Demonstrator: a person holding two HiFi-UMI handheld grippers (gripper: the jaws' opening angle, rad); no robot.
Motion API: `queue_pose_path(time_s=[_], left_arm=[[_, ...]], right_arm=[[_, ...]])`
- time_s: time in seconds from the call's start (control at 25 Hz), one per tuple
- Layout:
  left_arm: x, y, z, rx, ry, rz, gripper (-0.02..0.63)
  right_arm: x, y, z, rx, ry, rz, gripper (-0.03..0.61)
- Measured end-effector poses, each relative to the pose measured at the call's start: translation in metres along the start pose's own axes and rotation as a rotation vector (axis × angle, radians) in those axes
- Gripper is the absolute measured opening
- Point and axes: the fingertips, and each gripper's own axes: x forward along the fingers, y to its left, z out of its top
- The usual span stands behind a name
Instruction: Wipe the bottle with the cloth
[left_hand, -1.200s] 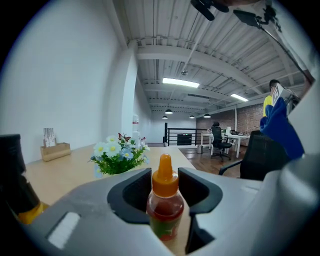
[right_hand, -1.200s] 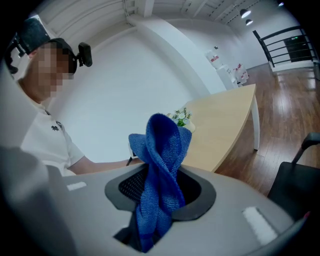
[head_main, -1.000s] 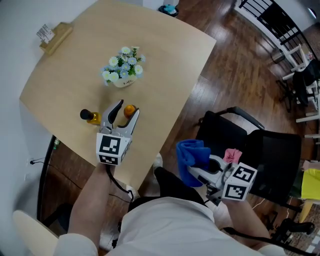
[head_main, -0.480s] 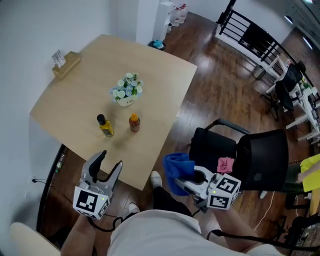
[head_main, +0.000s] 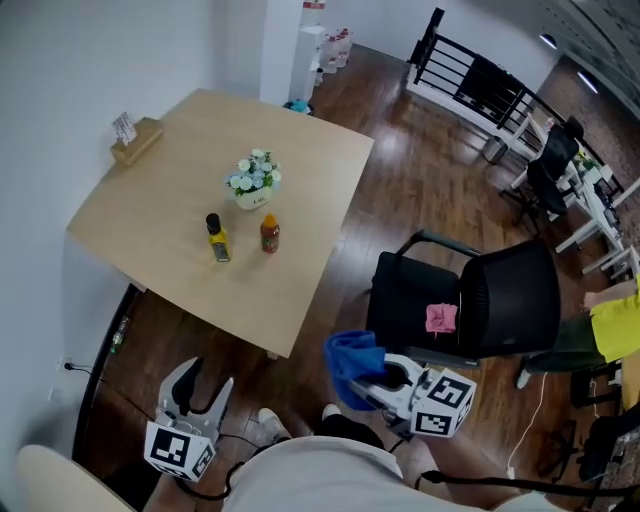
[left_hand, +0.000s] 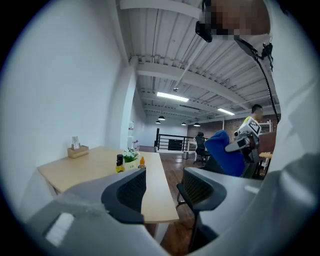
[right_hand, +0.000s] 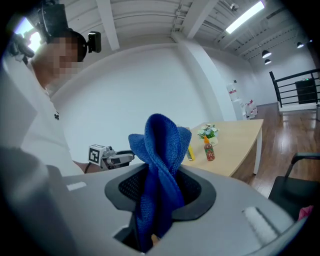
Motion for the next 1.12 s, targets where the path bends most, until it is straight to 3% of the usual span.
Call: queue_pose_path(time_s=[0.24,0.68,1.12], left_arm=[[-0.010,-0.033,0.001,0.010,-0.012,0.016,0.247],[0.004,-0.135,0.015,0.022,-0.006,-0.028,0.246],[-0.014,-0.208,-0.025,0.016,0.066,0.019,0.245]], right_arm=[[-0.032,0.013,-0.002,-0.056,-0.037,0.019,0.138],[-0.136,-0.006,-0.022,-0.067,-0.074,-0.013,0.138],[-0.193,-0.005,-0.072,-0.065,-0.073,0.039,0.138]])
